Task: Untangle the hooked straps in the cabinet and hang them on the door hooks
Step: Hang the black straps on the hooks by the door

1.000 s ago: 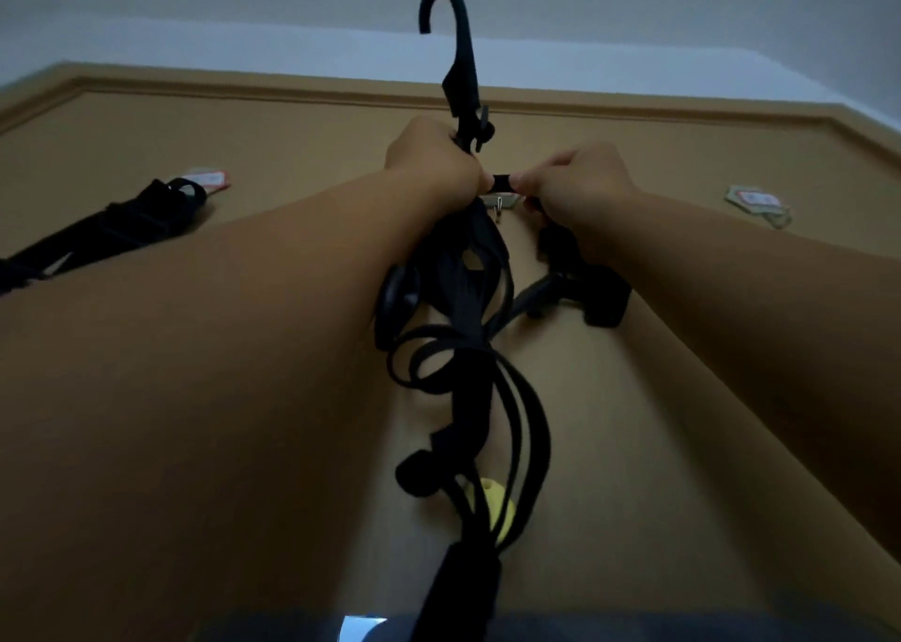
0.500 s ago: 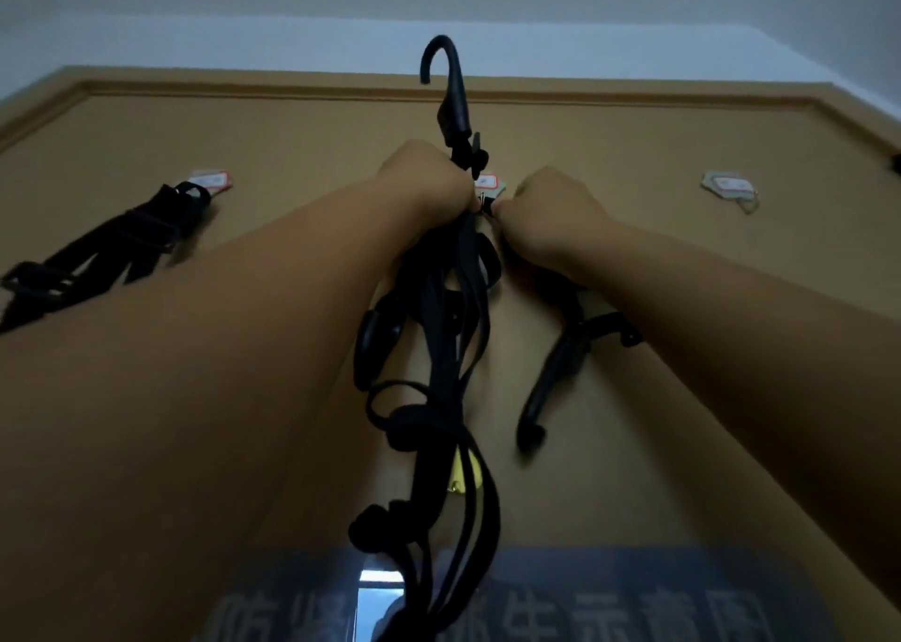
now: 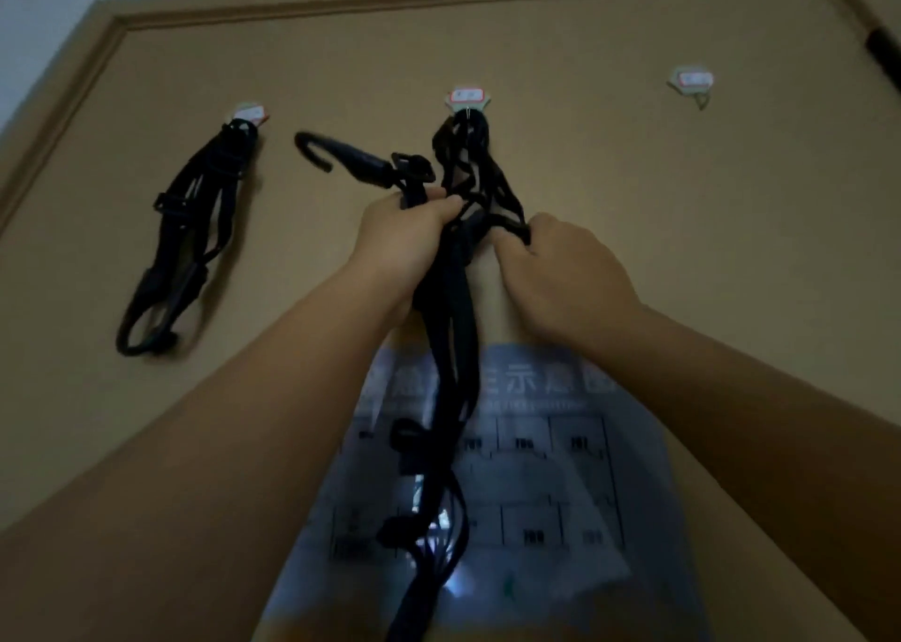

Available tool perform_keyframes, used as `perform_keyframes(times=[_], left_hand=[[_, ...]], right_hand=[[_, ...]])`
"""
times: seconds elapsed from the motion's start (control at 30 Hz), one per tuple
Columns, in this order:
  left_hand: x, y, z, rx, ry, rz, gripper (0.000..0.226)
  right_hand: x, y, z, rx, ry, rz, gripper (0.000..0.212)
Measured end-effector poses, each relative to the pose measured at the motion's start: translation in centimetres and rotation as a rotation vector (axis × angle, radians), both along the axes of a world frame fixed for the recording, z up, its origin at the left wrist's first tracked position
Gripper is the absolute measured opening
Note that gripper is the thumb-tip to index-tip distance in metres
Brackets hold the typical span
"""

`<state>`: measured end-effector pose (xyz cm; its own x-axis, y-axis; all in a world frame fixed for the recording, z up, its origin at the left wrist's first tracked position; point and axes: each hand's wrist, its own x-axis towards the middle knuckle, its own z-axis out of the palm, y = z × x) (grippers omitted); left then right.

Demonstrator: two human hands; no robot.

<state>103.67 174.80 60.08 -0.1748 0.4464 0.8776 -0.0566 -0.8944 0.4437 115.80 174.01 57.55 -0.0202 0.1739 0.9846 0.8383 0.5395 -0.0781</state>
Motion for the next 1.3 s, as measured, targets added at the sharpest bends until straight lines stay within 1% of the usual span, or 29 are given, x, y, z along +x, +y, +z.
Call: perform_keyframes(times=[0.1, 0.13, 0.23, 0.33, 0.4, 0.43, 0.47, 0.5, 0.53, 0.6, 0.7, 0.77, 0.8, 0.83, 0.9, 0.93, 0.97, 1.03, 1.07, 1.1, 1.13, 1.17, 1.2, 1.23, 1.27, 1.3], left_hand=[[-0.1, -1.3, -3.2, -0.087, -0.016, -0.042, 0.024], [0.0, -1.7, -4.4, -0.109, -0.018, -0.052, 0.024], [0.7, -3.2, -8.0, -0.167, -0.056, -0.09, 0.019], [1.5, -4.1, -12.4, -0.242, -0.106, -0.133, 0.008], [1.9, -4.5, -15.5, -0.299, -0.133, -0.156, 0.007], [2.0, -4.6, -17.0, -0.325, -0.156, -0.18, 0.008], [2.1, -4.7, -18.5, -0.349, -0.19, -0.218, 0.01], [2.1, -4.9, -20.0, -0.377, -0.227, -0.269, 0.01], [2.0, -4.9, -21.7, -0.404, -0.257, -0.321, 0.008], [1.9, -4.9, -25.0, -0.461, -0.295, -0.416, 0.007], [1.7, -4.6, -30.2, -0.579, -0.297, -0.416, 0.01], [1.3, -4.3, -34.2, -0.689, -0.252, -0.377, 0.013], [1.1, -4.1, -36.4, -0.745, -0.204, -0.353, 0.02], [0.8, -4.1, -38.5, -0.805, -0.123, -0.339, 0.035], [0.2, -4.8, -42.4, -0.952, 0.099, -0.328, 0.065], [-0.1, -5.3, -43.8, -1.041, 0.196, -0.332, 0.073], [-0.5, -5.9, -44.7, -1.145, 0.253, -0.339, 0.076], [-1.4, -6.9, -45.7, -1.278, 0.404, -0.351, 0.08], [-1.8, -7.4, -45.7, -1.284, 0.512, -0.336, 0.081], [-2.1, -7.7, -45.6, -1.263, 0.577, -0.288, 0.077], [-2.2, -7.9, -45.6, -1.179, 0.589, -0.242, 0.068], [-2.2, -8.2, -45.4, -1.092, 0.535, -0.19, 0.053], [-2.2, -8.2, -45.3, -0.985, 0.486, -0.121, 0.033], [-2.1, -8.0, -45.3, -0.89, 0.479, -0.04, 0.016], [-2.2, -7.7, -45.5, -0.792, 0.577, 0.05, 0.032], [-2.0, -7.7, -45.6, -0.726, 0.713, 0.09, 0.05]], right_hand=[[0.3, -0.1, -4.6, -0.099, -0.039, 0.076, 0.029], [0.4, -0.2, -6.2, -0.132, -0.024, 0.138, 0.028], [0.2, -2.1, -10.9, -0.286, 0.121, 0.48, 0.027], [-0.1, -4.5, -15.8, -0.575, 0.256, 0.824, 0.028], [-0.2, -5.9, -19.2, -0.786, 0.343, 1.04, 0.028], [-0.4, -6.4, -21.1, -0.84, 0.324, 1.087, 0.029], [-0.5, -6.8, -23.1, -0.874, 0.299, 1.097, 0.028], [-0.7, -7.1, -25.1, -0.888, 0.283, 1.08, 0.022], [-0.9, -7.5, -26.8, -0.912, 0.317, 1.067, 0.014], [-0.9, -8.0, -29.9, -0.972, 0.406, 1.023, 0.024], [-0.4, -8.1, -33.5, -1.058, 0.503, 0.965, 0.025], [0.3, -8.1, -35.2, -1.116, 0.584, 0.903, 0.024], [0.7, -8.0, -35.9, -1.148, 0.621, 0.875, 0.023], [1.1, -7.7, -36.6, -1.184, 0.637, 0.853, 0.024], [1.6, -7.5, -37.4, -1.28, 0.626, 0.808, 0.028], [1.8, -7.3, -37.7, -1.327, 0.604, 0.776, 0.027], [1.8, -7.0, -38.1, -1.371, 0.569, 0.736, 0.026], [1.8, -6.5, -38.9, -1.443, 0.468, 0.631, 0.024], [1.7, -6.3, -39.3, -1.464, 0.411, 0.583, 0.023], [1.7, -6.0, -39.8, -1.476, 0.354, 0.544, 0.022], [1.6, -5.8, -40.2, -1.488, 0.3, 0.513, 0.023], [1.5, -5.7, -40.6, -1.499, 0.254, 0.497, 0.024], [1.4, -5.7, -40.9, -1.514, 0.225, 0.494, 0.024], [1.2, -5.6, -41.2, -1.522, 0.205, 0.5, 0.021], [1.1, -5.6, -41.4, -1.528, 0.188, 0.504, 0.017], [0.9, -5.7, -41.6, -1.53, 0.177, 0.517, 0.015]])
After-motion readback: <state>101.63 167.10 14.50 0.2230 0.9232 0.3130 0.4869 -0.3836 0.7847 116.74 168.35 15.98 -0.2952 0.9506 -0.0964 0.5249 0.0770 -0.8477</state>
